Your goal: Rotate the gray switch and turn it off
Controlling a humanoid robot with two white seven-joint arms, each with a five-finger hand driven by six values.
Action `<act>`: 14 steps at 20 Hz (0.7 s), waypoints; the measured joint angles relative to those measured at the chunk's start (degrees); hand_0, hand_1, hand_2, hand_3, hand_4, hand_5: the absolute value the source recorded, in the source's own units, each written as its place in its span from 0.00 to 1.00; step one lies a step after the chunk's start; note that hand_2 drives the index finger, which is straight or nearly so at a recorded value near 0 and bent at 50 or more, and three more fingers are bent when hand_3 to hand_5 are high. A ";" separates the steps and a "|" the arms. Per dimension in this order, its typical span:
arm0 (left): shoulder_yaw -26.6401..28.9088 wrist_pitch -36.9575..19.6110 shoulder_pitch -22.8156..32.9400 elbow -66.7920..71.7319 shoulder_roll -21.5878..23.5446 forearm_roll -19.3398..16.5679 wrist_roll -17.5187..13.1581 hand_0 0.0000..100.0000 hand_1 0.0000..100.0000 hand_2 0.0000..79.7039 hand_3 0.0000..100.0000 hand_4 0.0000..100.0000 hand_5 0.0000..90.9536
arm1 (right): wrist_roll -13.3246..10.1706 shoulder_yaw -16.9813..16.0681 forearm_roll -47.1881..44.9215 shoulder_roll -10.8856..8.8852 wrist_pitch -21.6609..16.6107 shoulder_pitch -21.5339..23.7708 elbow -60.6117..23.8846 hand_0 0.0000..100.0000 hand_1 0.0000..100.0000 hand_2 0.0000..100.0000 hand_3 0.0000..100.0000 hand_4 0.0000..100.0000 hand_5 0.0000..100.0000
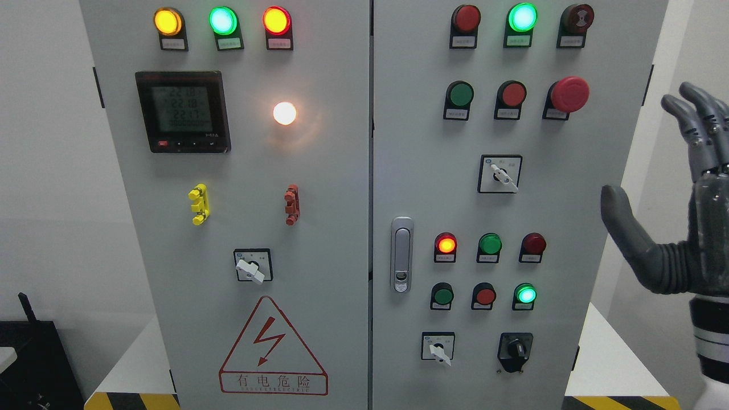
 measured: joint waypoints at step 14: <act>0.00 0.03 0.00 0.00 0.00 0.00 0.00 0.12 0.39 0.00 0.00 0.00 0.00 | -0.06 0.06 0.02 1.64 -0.10 -0.02 0.02 0.33 0.25 0.20 0.29 0.33 0.16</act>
